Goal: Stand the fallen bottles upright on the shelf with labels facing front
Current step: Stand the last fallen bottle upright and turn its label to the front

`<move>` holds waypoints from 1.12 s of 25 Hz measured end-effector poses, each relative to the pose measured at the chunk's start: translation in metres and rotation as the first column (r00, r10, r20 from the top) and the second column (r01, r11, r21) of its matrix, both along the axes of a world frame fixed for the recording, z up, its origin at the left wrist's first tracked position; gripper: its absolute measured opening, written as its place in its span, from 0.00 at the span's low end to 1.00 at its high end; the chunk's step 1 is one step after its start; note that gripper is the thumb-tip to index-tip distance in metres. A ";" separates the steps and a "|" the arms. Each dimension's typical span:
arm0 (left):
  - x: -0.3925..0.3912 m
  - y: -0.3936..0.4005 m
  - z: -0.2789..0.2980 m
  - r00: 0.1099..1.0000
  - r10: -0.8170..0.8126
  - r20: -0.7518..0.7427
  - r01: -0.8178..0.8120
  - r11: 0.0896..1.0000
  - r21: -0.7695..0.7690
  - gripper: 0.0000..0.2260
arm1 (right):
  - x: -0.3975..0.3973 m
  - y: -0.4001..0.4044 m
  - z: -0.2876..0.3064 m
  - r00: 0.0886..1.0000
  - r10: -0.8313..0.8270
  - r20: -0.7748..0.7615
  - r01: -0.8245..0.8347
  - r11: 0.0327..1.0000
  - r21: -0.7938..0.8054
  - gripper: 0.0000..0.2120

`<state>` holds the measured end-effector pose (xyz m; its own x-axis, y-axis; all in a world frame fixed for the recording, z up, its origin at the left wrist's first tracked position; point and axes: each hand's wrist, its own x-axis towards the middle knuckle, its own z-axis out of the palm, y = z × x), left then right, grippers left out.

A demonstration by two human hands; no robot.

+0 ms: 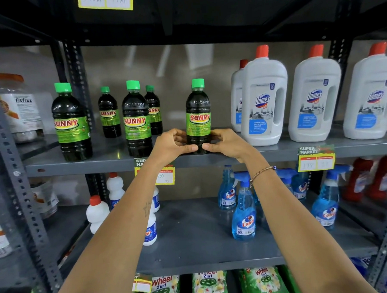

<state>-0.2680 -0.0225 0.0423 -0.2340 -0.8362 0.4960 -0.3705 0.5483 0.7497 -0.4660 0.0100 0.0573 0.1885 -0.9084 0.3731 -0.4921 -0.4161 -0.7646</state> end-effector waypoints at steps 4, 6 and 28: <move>-0.001 -0.001 -0.001 1.000 0.009 0.007 -0.009 1.000 -0.013 0.24 | -0.001 -0.002 -0.001 0.999 -0.022 -0.032 0.022 1.000 -0.009 0.24; -0.001 -0.001 -0.002 1.000 0.020 0.005 -0.020 1.000 -0.020 0.23 | -0.002 -0.004 -0.003 0.999 -0.027 -0.033 0.027 1.000 -0.012 0.25; 0.060 0.046 -0.004 0.939 0.239 -0.246 -0.322 0.861 -0.393 0.06 | 0.072 0.047 0.004 0.903 -0.296 0.313 0.419 0.769 -0.482 0.06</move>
<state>-0.2081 0.0232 0.0381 0.1078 -0.5534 0.8259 -0.4363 0.7201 0.5395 -0.3938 0.0568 0.0608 -0.2473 -0.5434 0.8022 -0.5438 -0.6074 -0.5791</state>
